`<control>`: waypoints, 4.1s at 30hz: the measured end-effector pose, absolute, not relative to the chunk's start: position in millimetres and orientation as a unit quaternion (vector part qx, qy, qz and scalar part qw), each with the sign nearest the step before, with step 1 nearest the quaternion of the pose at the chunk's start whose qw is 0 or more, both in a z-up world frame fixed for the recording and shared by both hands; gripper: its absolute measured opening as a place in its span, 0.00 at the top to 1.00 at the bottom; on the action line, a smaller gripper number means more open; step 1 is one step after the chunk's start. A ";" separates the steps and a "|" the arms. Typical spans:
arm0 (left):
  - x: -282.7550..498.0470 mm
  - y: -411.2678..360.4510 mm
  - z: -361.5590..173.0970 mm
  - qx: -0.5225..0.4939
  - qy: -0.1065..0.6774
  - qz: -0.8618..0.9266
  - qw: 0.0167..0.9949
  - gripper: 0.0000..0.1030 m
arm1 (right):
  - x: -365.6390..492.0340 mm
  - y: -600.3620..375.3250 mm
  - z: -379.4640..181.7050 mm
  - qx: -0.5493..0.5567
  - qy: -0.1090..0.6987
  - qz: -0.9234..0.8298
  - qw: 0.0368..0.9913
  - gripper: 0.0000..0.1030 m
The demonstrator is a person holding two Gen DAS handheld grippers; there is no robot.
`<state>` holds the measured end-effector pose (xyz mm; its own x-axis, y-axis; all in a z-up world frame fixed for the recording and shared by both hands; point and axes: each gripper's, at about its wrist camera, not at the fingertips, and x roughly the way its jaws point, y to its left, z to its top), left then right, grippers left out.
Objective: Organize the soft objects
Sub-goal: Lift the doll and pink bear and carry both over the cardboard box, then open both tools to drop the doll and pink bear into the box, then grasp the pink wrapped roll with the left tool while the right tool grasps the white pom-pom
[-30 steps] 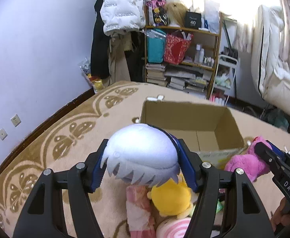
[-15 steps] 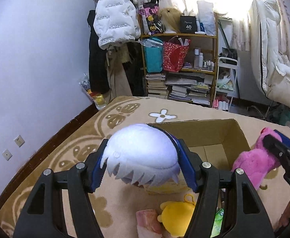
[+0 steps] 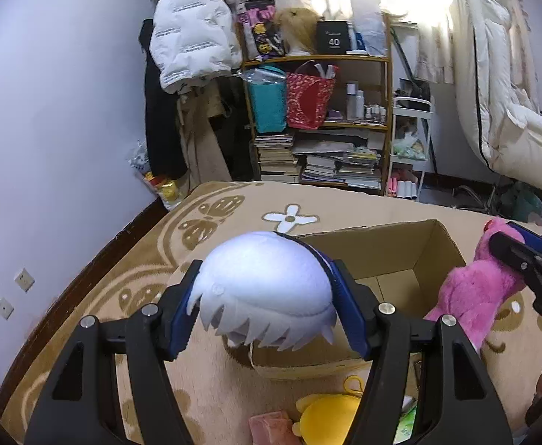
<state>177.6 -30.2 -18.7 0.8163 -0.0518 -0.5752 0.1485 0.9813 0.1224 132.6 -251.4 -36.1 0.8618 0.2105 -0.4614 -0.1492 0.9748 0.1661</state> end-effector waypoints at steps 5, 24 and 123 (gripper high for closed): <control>182.4 -31.4 -28.9 0.080 0.315 -0.064 0.944 0.36 | 144.6 -249.8 -43.3 0.048 0.260 0.093 0.960 0.61; 197.2 -38.0 -55.6 0.062 0.353 -0.110 0.927 0.35 | 168.1 -248.9 -68.2 0.037 0.292 0.076 0.953 0.60; 152.0 39.5 -140.7 -0.031 0.582 0.021 0.812 0.10 | 107.2 -242.3 -141.8 0.103 0.492 0.101 0.858 0.44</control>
